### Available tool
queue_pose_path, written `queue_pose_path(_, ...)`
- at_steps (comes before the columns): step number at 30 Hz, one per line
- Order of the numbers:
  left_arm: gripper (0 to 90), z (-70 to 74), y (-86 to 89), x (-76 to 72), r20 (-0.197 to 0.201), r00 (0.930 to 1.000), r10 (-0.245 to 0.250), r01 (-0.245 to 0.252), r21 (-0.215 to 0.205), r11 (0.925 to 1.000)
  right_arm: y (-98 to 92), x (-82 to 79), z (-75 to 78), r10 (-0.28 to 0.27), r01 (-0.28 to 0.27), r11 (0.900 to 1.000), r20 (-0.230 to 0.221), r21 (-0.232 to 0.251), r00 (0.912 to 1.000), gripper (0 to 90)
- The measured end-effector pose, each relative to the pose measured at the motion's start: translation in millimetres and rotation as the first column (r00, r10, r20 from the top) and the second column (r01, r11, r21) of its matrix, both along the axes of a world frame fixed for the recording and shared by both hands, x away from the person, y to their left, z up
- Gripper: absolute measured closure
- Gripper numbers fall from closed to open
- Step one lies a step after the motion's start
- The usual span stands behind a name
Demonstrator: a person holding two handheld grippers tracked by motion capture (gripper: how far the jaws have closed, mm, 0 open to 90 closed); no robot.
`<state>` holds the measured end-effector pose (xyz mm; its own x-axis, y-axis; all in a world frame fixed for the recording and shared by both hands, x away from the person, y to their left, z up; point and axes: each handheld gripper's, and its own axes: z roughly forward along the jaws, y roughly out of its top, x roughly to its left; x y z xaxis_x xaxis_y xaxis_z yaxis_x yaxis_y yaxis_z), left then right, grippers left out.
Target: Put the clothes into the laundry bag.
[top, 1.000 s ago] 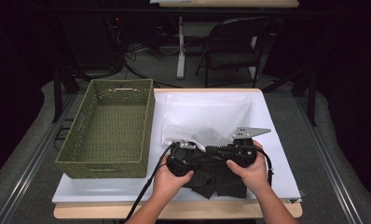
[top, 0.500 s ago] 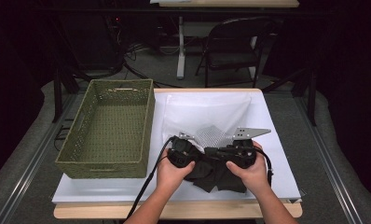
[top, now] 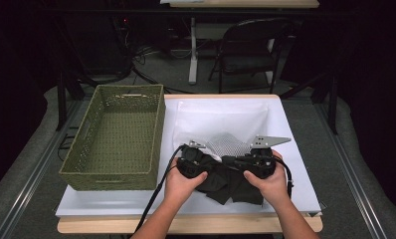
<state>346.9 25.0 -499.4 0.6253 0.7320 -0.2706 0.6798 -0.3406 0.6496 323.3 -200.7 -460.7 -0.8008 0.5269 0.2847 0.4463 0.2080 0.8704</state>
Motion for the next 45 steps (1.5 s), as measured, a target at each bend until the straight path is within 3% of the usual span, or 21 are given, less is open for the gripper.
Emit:
queue_pose_path(5, 50.1, 10.7, 1.9, -10.4, 0.034, 0.9994, 0.0, 0.0, -0.001, 1.0, -0.4, 0.6, -0.9, -0.001, 0.001, 1.0, 0.0, -0.002, 1.0, 89.2)
queue_pose_path(11, 49.6, 24.2, 8.8, -18.4, 0.045, 0.9989, -0.008, 0.009, -0.025, 0.9997, -1.2, 1.2, -2.1, -0.006, 0.006, 1.0, -0.001, -0.003, 1.0, 89.2)
queue_pose_path(15, 43.2, 31.0, 14.1, -23.2, 0.047, 0.9986, -0.025, 0.026, -0.035, 0.999, -2.8, 1.0, -1.5, -0.011, 0.011, 1.0, -0.002, -0.001, 0.9999, 89.2)
queue_pose_path(19, 40.7, 31.4, 17.6, -27.9, 0.051, 0.9984, -0.022, 0.021, 0.015, 0.9997, -4.5, 1.9, -1.5, -0.012, 0.012, 1.0, 0.004, 0.001, 0.9999, 89.1)
queue_pose_path(21, 40.0, 31.0, 19.6, -30.0, 0.048, 0.9986, -0.022, 0.021, 0.017, 0.9996, -5.0, 1.7, -1.5, -0.016, 0.016, 1.0, -0.001, 0.001, 0.9999, 89.2)
queue_pose_path(27, 37.2, 22.4, 17.4, -34.3, 0.031, 0.9984, -0.047, 0.044, 0.088, 0.9952, -5.1, 1.9, -1.7, -0.016, 0.016, 1.0, -0.001, 0.0, 0.9999, 89.2)
queue_pose_path(34, 37.3, 2.1, 8.6, -31.8, -0.008, 0.9963, -0.085, 0.086, 0.123, 0.9887, -4.4, 1.5, -1.7, -0.013, 0.013, 1.0, 0.003, 0.0, 0.9999, 89.1)
queue_pose_path(41, 40.3, -14.3, 1.4, -25.4, -0.052, 0.9942, -0.093, 0.099, 0.105, 0.9896, -2.1, 0.5, -2.9, -0.01, 0.01, 1.0, -0.004, -0.004, 0.9999, 89.1)
queue_pose_path(45, 44.8, -17.6, -1.3, -23.2, -0.057, 0.9935, -0.099, 0.105, 0.113, 0.988, -2.1, 0.5, -3.0, -0.01, 0.01, 1.0, -0.003, -0.003, 0.9999, 89.1)
